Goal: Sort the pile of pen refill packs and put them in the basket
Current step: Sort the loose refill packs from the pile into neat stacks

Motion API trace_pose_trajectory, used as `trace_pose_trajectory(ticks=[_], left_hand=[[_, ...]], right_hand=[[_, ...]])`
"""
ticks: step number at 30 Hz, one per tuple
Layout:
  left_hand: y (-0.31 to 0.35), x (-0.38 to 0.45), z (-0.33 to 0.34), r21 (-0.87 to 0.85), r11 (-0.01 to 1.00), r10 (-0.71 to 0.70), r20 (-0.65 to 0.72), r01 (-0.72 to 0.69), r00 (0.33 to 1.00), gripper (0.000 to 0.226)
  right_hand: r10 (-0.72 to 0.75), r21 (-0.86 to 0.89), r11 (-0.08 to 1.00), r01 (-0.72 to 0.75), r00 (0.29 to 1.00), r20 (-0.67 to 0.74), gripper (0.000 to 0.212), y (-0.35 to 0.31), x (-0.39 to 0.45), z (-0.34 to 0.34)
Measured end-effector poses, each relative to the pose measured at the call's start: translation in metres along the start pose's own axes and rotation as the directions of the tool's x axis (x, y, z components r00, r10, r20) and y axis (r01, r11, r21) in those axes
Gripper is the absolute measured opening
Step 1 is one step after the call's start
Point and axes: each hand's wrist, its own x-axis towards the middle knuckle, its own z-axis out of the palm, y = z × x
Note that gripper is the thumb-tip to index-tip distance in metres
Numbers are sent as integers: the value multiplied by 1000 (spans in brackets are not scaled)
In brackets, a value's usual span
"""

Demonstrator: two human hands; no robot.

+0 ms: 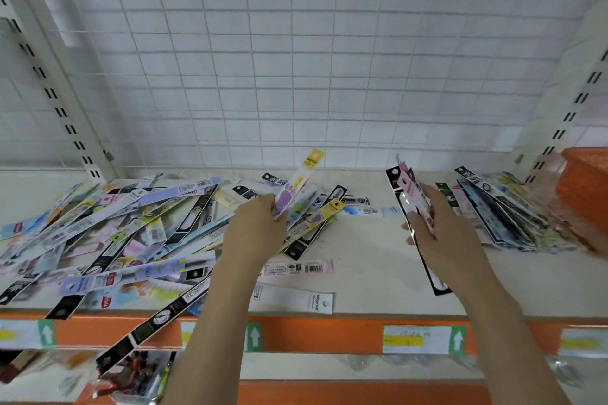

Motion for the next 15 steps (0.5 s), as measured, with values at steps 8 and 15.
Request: trace_pose_trajectory(ticks=[8, 15], left_hand=[[22, 18, 36, 327, 944, -43, 244, -40, 969, 21], [36, 25, 17, 265, 959, 42, 227, -104, 973, 35]], right_hand=[[-11, 37, 999, 10, 999, 41, 6, 2, 2, -8], [-12, 39, 999, 10, 999, 47, 6, 6, 6, -6]])
